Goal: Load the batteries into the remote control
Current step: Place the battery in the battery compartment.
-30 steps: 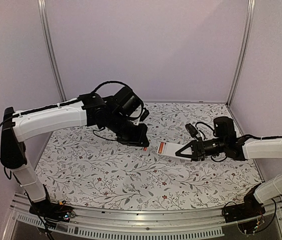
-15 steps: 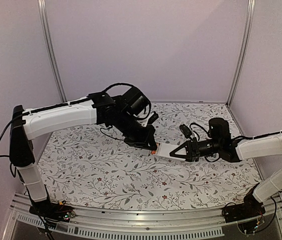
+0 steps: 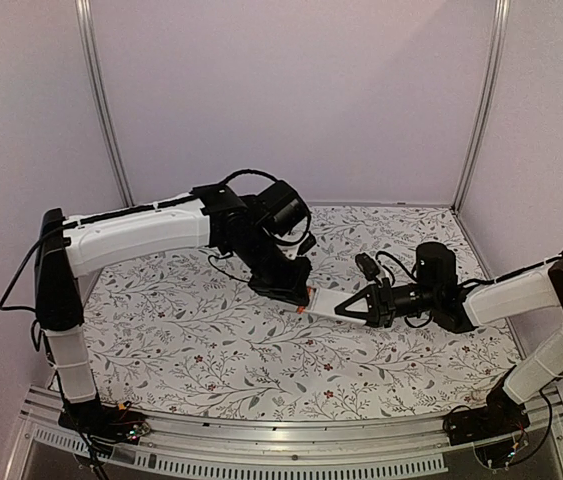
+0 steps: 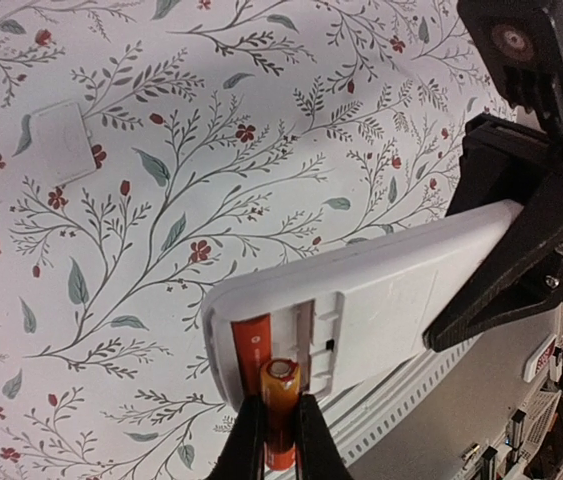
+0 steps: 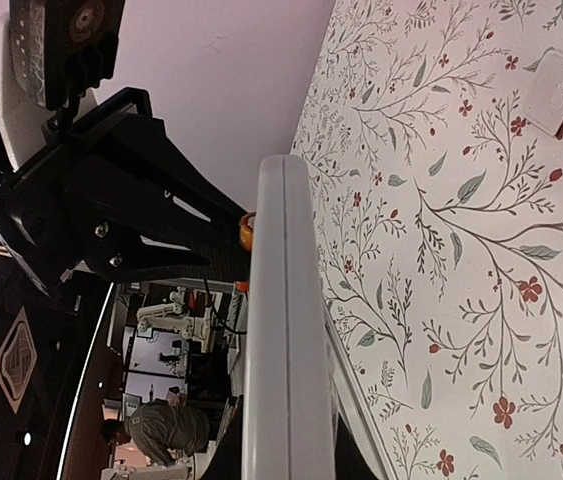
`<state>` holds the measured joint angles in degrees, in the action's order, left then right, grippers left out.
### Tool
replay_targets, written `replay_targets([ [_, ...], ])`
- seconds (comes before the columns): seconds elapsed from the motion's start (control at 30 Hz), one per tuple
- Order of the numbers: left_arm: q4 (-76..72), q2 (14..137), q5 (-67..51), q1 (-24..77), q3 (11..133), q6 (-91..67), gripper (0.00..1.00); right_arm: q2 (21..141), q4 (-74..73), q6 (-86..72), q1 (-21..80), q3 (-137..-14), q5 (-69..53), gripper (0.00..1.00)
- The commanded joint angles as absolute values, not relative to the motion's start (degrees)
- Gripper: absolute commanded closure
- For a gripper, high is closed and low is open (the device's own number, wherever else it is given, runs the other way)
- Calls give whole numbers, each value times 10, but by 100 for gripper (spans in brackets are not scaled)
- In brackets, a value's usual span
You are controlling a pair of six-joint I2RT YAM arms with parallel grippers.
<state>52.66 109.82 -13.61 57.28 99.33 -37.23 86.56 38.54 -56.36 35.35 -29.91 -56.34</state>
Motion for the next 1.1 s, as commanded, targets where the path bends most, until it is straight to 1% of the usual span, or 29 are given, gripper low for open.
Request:
replay_targets([
  [0.0, 563, 1117, -115, 574, 1021, -362, 98, 874, 443, -589, 360, -290, -573, 100],
  [0.53, 579, 1134, -112, 575, 1035, -362, 96, 886, 443, -595, 369, -301, -569, 100],
  [1.07, 627, 1161, -91, 574, 1064, -357, 94, 874, 376, -560, 382, -327, -559, 100],
])
